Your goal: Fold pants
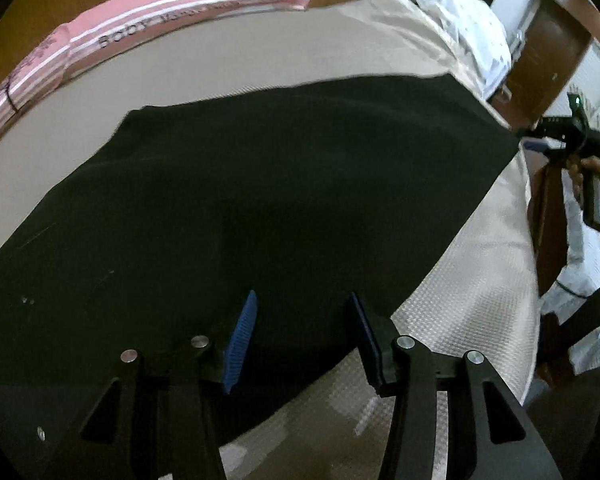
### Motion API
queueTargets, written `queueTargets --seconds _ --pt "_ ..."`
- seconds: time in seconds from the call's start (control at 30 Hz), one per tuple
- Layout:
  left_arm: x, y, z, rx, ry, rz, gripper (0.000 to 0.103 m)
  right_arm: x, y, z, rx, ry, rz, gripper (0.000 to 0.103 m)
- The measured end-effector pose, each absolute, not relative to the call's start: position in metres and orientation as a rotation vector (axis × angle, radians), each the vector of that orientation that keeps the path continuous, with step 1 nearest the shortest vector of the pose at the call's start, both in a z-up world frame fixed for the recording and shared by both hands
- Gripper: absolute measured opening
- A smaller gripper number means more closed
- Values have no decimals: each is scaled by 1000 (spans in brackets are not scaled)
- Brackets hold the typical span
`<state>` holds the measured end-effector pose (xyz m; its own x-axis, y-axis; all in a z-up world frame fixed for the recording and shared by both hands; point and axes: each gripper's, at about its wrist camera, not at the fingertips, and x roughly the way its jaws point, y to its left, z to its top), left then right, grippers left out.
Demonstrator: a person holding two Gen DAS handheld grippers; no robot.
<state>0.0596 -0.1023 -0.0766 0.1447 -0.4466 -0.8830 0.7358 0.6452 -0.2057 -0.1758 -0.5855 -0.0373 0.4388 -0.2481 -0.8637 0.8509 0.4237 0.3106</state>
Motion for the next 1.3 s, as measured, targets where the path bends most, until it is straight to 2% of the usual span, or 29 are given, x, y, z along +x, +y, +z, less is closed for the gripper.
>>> queueTargets --seconds 0.07,0.2,0.27,0.5,0.67,0.83,1.0,1.03,1.07,1.17,1.3 --pt "63 -92 -68 260 1110 -841 50 -174 -583 -28 862 816 -783 28" --pt "87 -52 -48 166 982 -644 61 -129 -556 -7 807 825 -584 28" --pt "99 -33 -42 138 948 -563 63 -92 -531 -1 758 866 -431 28" --pt "140 51 -48 60 942 -300 63 68 -392 -6 615 1035 163 28" --pt "141 96 -65 49 988 -225 63 156 -285 -18 461 1176 446 28" --pt "130 110 -79 18 995 -270 63 203 -213 -34 241 1272 545 28" --pt "129 110 -83 25 993 -300 63 234 -191 -62 137 1374 559 28" --pt "130 111 -83 23 994 -308 63 238 -189 -68 140 1395 562 27" --pt "131 111 -82 25 993 -312 63 238 -189 -71 146 1406 571 20" --pt "133 110 -82 29 989 -314 63 236 -187 -62 119 1347 583 10" --pt "133 111 -84 17 982 -319 63 237 -184 -55 80 1264 537 8"
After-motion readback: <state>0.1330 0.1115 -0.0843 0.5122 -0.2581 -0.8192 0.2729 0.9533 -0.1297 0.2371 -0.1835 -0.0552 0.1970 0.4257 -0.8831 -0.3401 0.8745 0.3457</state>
